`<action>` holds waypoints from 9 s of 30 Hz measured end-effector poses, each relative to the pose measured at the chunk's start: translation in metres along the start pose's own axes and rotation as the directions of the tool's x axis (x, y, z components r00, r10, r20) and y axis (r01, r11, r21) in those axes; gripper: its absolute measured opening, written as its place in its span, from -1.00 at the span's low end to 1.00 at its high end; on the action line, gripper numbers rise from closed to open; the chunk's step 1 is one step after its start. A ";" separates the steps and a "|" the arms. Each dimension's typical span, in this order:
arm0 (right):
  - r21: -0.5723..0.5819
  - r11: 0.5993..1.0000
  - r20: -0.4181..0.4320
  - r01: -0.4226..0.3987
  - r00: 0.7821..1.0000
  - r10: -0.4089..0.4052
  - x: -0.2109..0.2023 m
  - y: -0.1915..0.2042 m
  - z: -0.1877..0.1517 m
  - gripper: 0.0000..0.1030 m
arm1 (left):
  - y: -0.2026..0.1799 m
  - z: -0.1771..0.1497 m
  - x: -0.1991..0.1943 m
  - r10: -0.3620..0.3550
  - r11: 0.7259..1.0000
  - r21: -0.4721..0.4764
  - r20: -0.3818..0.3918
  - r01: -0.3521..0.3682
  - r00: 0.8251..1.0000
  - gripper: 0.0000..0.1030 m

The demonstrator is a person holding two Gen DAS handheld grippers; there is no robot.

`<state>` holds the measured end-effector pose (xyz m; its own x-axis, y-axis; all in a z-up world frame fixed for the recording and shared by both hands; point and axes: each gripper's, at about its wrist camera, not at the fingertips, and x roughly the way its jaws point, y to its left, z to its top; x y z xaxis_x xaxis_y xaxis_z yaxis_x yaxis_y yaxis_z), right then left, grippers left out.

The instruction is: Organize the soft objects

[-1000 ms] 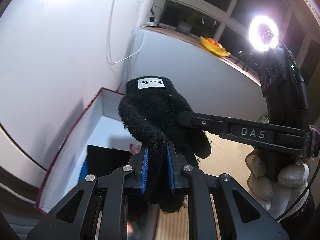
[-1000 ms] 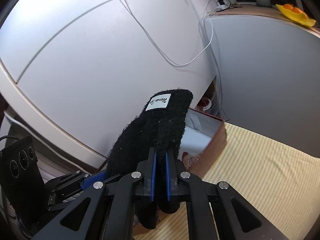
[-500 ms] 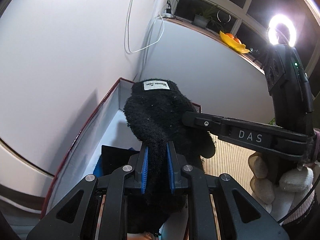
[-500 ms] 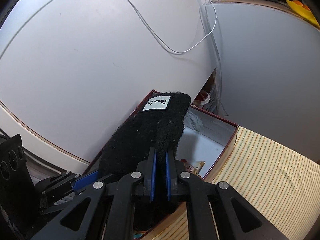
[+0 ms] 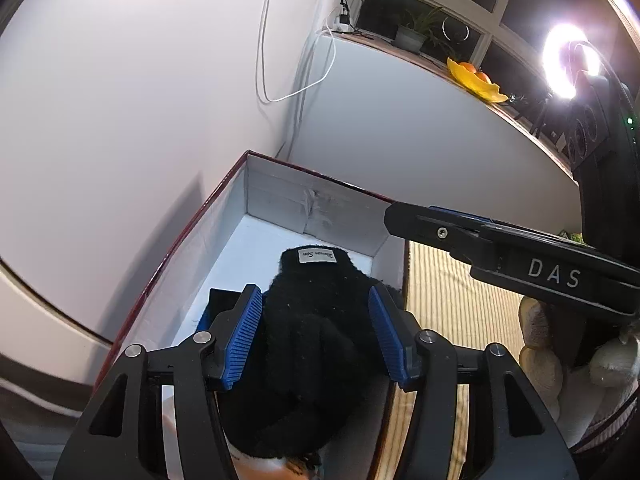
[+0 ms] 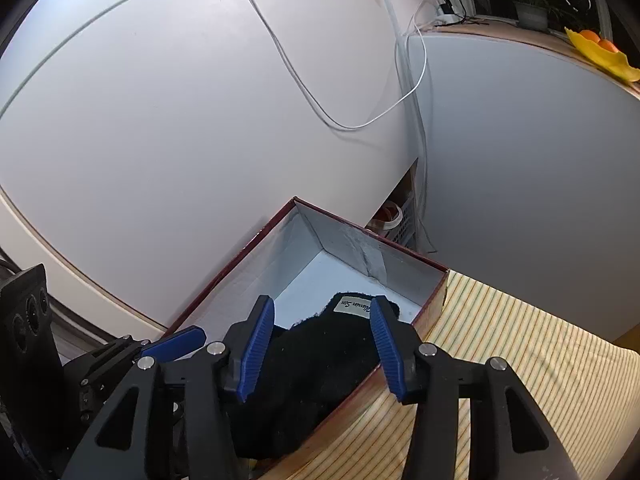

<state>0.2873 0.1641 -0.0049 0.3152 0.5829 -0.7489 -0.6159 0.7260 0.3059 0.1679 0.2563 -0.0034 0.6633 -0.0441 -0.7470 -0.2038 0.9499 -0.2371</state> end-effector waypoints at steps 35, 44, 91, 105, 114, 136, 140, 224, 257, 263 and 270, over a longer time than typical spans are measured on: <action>0.207 0.954 0.114 0.218 0.963 -0.245 -0.214 -0.162 -0.170 0.37 | -0.176 -0.081 -0.033 -0.231 0.945 0.226 -0.044 0.235 0.972 0.34; 0.337 0.882 0.133 0.330 0.911 -0.391 -0.293 -0.246 -0.226 0.37 | -0.267 -0.112 0.004 -0.273 0.885 0.344 -0.165 0.315 0.948 0.35; 0.454 0.837 -0.042 0.306 0.945 -0.323 -0.250 -0.419 -0.266 0.12 | -0.469 -0.174 0.154 -0.117 0.628 0.653 -0.459 0.424 0.881 0.39; 0.470 0.829 -0.062 0.302 0.948 -0.311 -0.244 -0.425 -0.270 -0.51 | -0.470 -0.173 0.157 -0.136 0.650 0.639 -0.434 0.410 0.891 0.15; 0.470 0.827 -0.041 0.308 0.944 -0.328 -0.249 -0.420 -0.269 -0.80 | -0.463 -0.172 0.153 -0.147 0.658 0.632 -0.424 0.409 0.893 -0.09; 0.472 0.831 0.004 0.294 0.942 -0.335 -0.267 -0.400 -0.270 -0.83 | -0.441 -0.158 0.128 -0.175 0.686 0.616 -0.375 0.386 0.910 -0.20; 0.462 0.840 0.015 0.287 0.944 -0.330 -0.271 -0.387 -0.267 -0.82 | -0.427 -0.147 0.111 -0.191 0.702 0.604 -0.351 0.377 0.917 -0.20; -0.170 0.985 -0.082 -0.014 0.997 0.000 0.024 0.014 0.000 -0.36 | 0.019 0.001 0.008 0.178 0.974 0.145 -0.021 -0.173 0.984 0.13; -0.217 0.975 0.096 0.047 0.995 -0.026 -0.115 0.013 -0.109 0.08 | -0.036 -0.087 -0.103 0.169 0.982 0.062 0.151 -0.180 0.974 0.35; -0.215 0.973 0.162 0.079 0.986 -0.044 -0.141 0.008 -0.151 0.26 | -0.051 -0.122 -0.109 0.178 0.981 0.046 0.164 -0.188 0.970 0.41; -0.176 0.978 0.179 0.109 0.981 -0.077 -0.158 0.001 -0.197 0.26 | -0.066 -0.161 -0.122 0.220 0.974 0.012 0.176 -0.226 0.959 0.41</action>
<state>0.0948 0.0003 -0.0020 0.4861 0.5809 -0.6528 -0.6952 0.7098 0.1139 -0.0150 0.1496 0.0032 0.7183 0.2216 -0.6596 -0.3400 0.9388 -0.0548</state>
